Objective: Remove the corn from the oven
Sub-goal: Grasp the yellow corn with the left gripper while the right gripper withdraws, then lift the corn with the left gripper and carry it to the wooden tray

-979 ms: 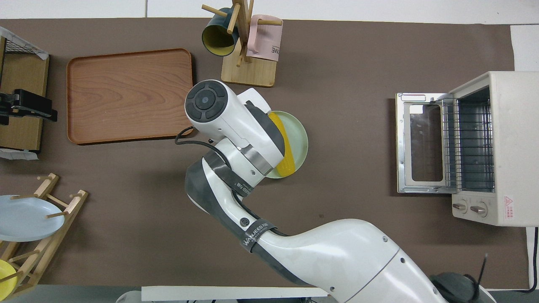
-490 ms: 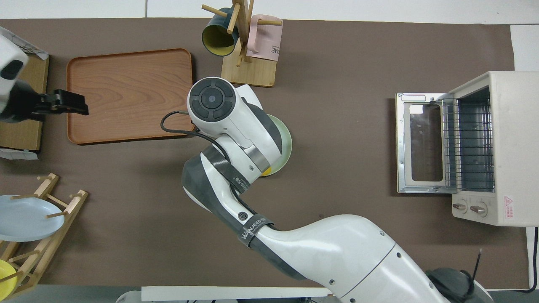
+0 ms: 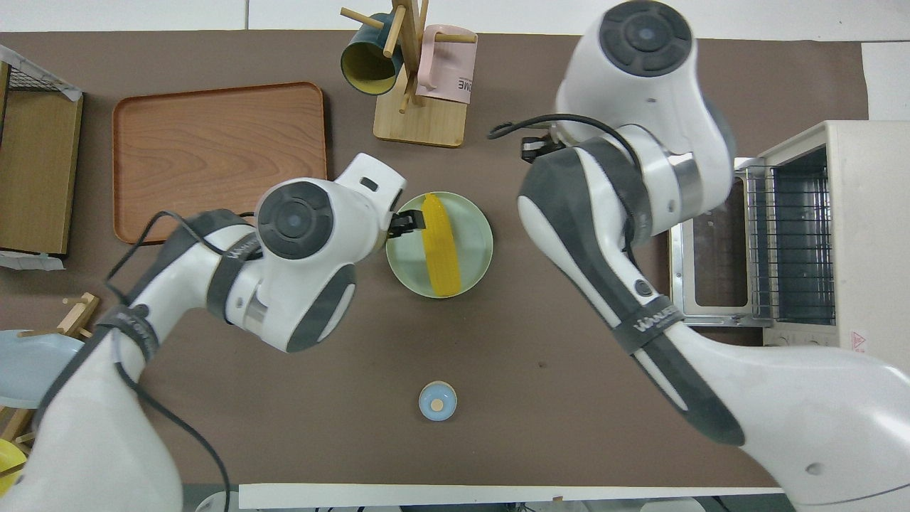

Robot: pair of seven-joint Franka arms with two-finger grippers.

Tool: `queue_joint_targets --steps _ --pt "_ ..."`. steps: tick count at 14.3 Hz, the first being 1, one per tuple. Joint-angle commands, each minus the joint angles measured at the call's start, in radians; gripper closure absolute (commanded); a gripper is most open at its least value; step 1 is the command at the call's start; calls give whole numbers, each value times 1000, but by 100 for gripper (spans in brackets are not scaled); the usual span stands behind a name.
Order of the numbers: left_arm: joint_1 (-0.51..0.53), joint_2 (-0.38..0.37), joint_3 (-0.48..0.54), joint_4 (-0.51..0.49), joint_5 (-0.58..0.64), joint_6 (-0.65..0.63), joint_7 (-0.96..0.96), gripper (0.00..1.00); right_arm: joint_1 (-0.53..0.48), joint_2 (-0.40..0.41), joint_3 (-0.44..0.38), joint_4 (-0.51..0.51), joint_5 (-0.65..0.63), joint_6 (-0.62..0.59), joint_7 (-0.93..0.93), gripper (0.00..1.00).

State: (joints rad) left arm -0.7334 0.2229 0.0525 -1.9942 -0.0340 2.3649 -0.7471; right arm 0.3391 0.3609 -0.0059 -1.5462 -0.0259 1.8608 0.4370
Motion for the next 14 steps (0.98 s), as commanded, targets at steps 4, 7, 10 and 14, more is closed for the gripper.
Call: queue_joint_targets --steps 4,7,10,14 --pt "-81 165 23 138 2 23 -77 0 -175 -161 18 -443 -100 248 -210 99" --pt "-93 210 23 130 2 93 -81 30 -189 -145 18 -480 -104 291 -210 99" --pt "-81 208 24 153 32 5 -37 100 -196 -116 18 -492 -118 330 -213 99" --pt "84 179 33 273 32 -228 130 100 -209 -112 18 -521 -196 336 -208 99"
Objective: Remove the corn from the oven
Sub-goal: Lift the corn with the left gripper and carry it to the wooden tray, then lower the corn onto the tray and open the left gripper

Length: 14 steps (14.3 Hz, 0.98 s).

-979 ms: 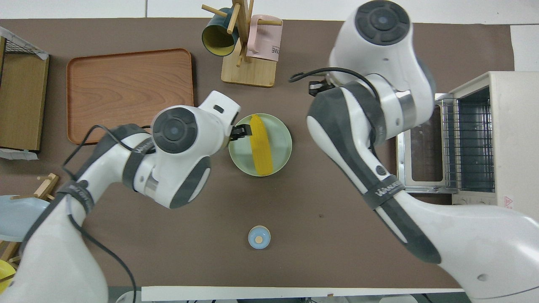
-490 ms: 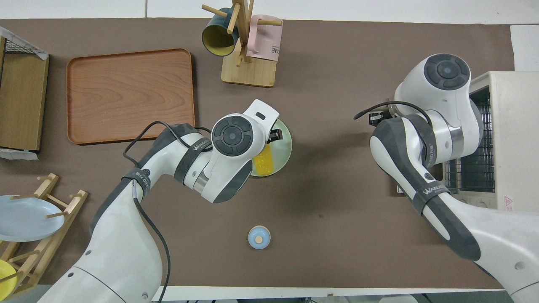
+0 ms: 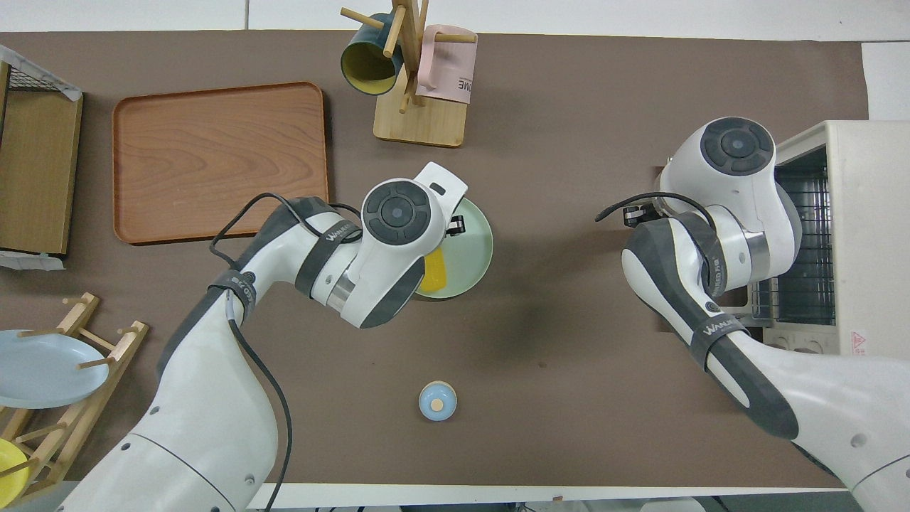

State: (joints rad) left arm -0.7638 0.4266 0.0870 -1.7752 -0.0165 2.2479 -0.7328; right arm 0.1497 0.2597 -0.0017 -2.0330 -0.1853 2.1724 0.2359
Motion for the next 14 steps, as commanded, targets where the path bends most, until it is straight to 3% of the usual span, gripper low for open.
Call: queue_joint_targets --steps 1,4,6,7,8,9,10,12,14 --pt "188 -43 -1 53 15 -120 204 100 -21 -11 14 -44 -42 36 -6 99" --pt "423 -20 -3 40 6 -18 540 100 -27 -14 14 -66 -48 69 -13 99" --pt "486 12 -3 37 10 34 610 94 -30 -13 14 -53 -124 49 -38 99" --pt "517 21 -3 36 13 44 654 54 -30 -11 14 -26 -153 15 -46 98" --pt "527 21 -3 25 13 48 677 24 -32 -8 14 5 -163 -28 -67 98" --pt "531 20 -1 25 13 56 682 8 -32 -7 14 40 -166 -66 -108 98" --pt "535 20 -3 28 13 55 675 0 -32 -5 14 81 -166 -112 -134 99" --pt "535 8 -1 28 10 49 647 0 -35 -10 15 183 -166 -231 -158 98" --pt "543 -63 -1 20 10 -15 622 0 -50 -40 17 220 -154 -292 -193 98"
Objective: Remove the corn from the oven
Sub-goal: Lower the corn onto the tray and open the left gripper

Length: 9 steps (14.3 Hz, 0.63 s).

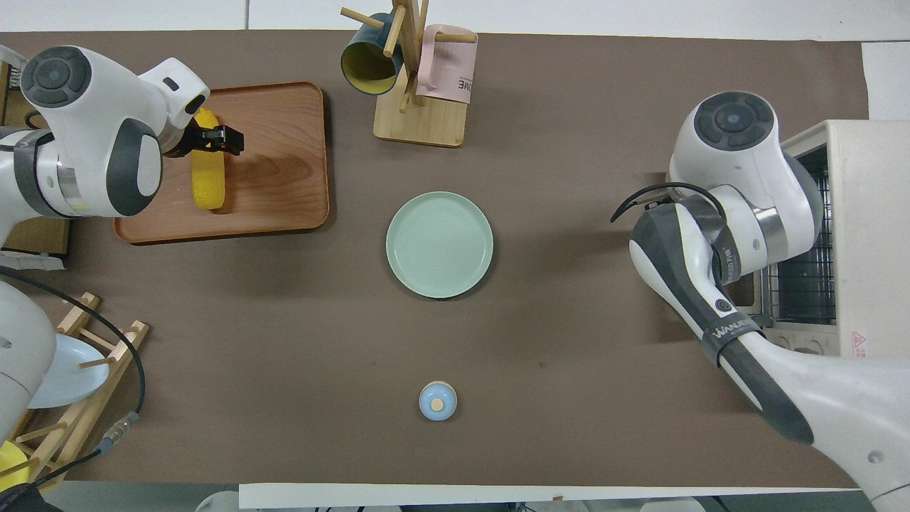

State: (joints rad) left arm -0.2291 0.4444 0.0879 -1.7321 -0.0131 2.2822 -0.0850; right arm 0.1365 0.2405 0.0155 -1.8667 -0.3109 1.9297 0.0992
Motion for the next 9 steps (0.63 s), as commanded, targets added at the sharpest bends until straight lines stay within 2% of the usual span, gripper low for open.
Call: queue_joint_targets --steps 1,4,7,9 --pt "19 -123 -2 -18 7 -126 -27 0 -40 -38 0 54 -27 -57 -59 98" --pt "34 -295 0 2 9 -379 -16 0 -69 -79 0 52 -25 -95 -116 97" --pt "70 -445 -2 52 7 -605 26 0 -113 -104 0 52 -23 -135 -157 91" --pt "70 -475 -2 113 7 -732 100 0 -129 -118 1 52 -17 -162 -188 89"
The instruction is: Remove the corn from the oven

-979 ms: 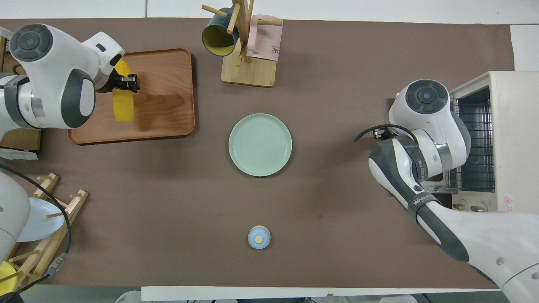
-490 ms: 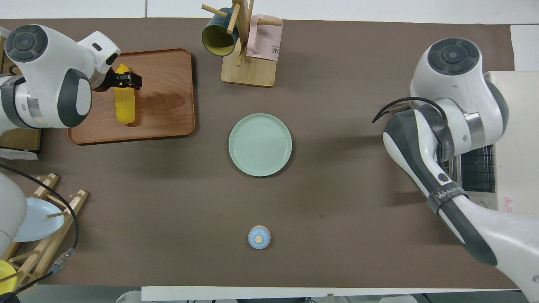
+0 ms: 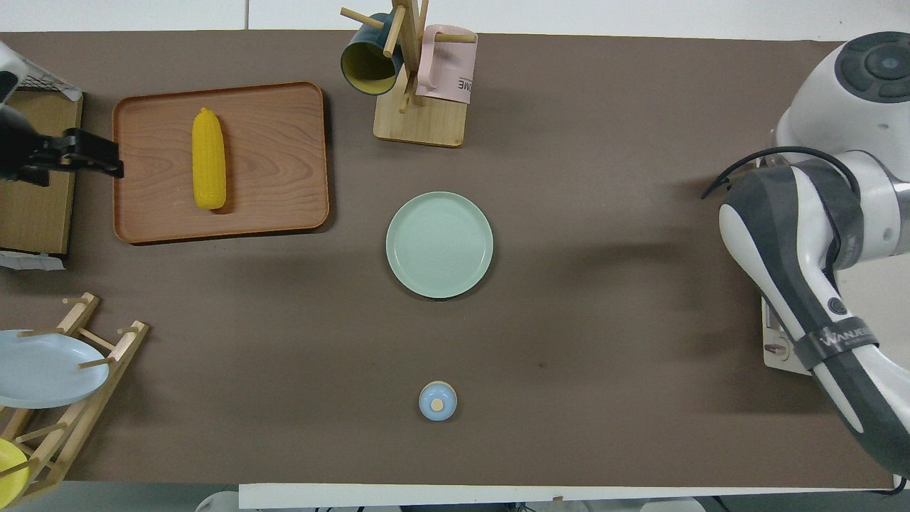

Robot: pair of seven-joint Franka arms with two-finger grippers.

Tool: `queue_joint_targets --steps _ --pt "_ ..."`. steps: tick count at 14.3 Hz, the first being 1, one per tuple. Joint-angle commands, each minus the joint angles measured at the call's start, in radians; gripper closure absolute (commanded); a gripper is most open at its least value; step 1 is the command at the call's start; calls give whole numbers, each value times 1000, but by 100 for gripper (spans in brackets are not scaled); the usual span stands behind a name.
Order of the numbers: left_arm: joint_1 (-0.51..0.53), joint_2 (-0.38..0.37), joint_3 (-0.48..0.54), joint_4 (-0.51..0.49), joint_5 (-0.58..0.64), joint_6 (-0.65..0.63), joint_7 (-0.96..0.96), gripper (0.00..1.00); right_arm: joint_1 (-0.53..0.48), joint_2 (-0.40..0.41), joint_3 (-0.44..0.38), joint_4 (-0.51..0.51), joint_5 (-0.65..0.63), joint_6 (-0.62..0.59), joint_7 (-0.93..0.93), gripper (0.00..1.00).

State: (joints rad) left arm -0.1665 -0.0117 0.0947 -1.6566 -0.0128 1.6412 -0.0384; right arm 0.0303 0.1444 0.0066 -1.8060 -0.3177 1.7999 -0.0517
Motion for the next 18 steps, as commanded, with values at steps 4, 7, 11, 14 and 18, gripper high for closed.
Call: queue_joint_targets --steps 4,7,11,14,18 --pt "4 -24 -10 41 5 -103 57 0 -68 -95 6 10 179 -77 -48 41" --pt "5 -24 -10 40 5 -109 57 0 -102 -166 6 91 311 -187 -57 0" --pt "4 -25 -10 35 5 -101 57 0 -105 -103 6 318 342 -413 -57 0" --pt "2 -27 -10 31 5 -95 57 0 -124 -91 12 329 338 -410 -57 0" --pt "-4 -34 -10 18 5 -90 55 0 -92 -137 9 303 325 -384 -54 0"
